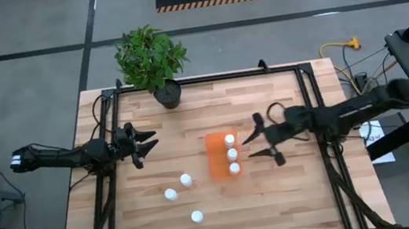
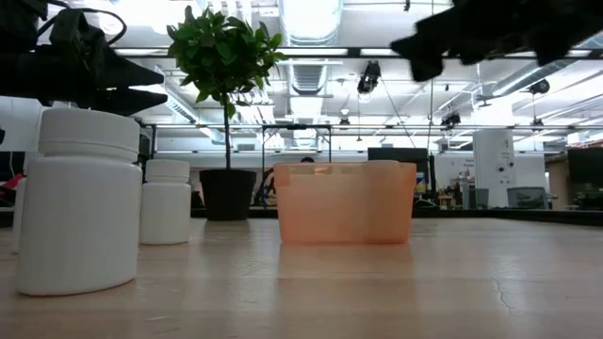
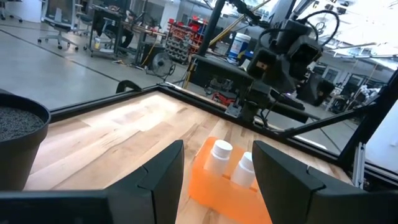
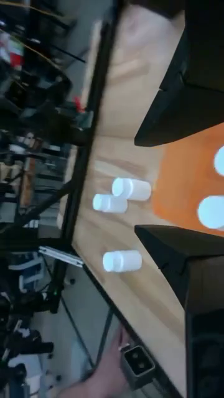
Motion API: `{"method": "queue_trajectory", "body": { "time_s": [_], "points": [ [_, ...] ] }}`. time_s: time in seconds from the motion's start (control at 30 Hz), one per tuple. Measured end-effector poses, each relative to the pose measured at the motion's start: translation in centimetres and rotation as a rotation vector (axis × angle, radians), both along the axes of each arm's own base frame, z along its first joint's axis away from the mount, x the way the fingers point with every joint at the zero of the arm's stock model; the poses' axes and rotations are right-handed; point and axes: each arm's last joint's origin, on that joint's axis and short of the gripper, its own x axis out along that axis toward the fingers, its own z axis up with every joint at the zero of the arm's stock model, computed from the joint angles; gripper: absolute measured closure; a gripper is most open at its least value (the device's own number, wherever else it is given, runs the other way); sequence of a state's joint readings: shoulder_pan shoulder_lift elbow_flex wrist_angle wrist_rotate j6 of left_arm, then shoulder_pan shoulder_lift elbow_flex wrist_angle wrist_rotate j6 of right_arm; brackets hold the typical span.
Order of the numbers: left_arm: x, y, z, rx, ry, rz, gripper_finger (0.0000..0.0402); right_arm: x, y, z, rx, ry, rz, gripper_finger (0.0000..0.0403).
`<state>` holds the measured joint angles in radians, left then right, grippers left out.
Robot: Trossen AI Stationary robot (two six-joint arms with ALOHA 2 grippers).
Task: Pick and place pill bottles into a basket
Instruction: Put the white pill bottle into the orange bin
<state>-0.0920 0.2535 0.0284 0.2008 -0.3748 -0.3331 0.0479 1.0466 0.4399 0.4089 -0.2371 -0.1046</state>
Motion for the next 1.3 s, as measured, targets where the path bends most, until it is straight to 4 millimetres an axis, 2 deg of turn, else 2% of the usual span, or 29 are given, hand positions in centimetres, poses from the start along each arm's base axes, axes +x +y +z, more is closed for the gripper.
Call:
{"method": "queue_trajectory", "body": {
  "time_s": [0.2,0.4,0.5,0.8,1.03,1.17,1.3],
  "points": [
    [0.0,0.0,0.0,0.000,0.000,0.000,0.0228,-3.7,-0.2,-0.5,-0.021,-0.089,0.004,0.0197],
    [0.0,0.0,0.0,0.000,0.000,0.000,0.0228,-5.8,-0.3,-1.1,-0.053,-0.153,0.007,0.0197],
    [0.0,0.0,0.0,0.000,0.000,0.000,0.0228,-6.3,-0.3,-1.5,-0.094,-0.176,0.011,0.0197],
    [0.0,0.0,0.0,0.000,0.000,0.000,0.0228,-7.7,-0.4,-0.6,-0.022,-0.254,0.001,0.0197],
    [0.0,0.0,0.0,0.000,0.000,0.000,0.0228,-8.7,-0.5,-0.5,0.011,-0.240,-0.013,0.0197],
    [0.0,0.0,0.0,0.000,0.000,0.000,0.0228,-9.1,-0.8,-0.2,0.071,-0.250,-0.138,0.0197],
    [0.0,0.0,0.0,0.000,0.000,0.000,0.0228,-9.5,-1.1,-0.9,0.085,-0.240,-0.243,0.0197]
  ]
}}
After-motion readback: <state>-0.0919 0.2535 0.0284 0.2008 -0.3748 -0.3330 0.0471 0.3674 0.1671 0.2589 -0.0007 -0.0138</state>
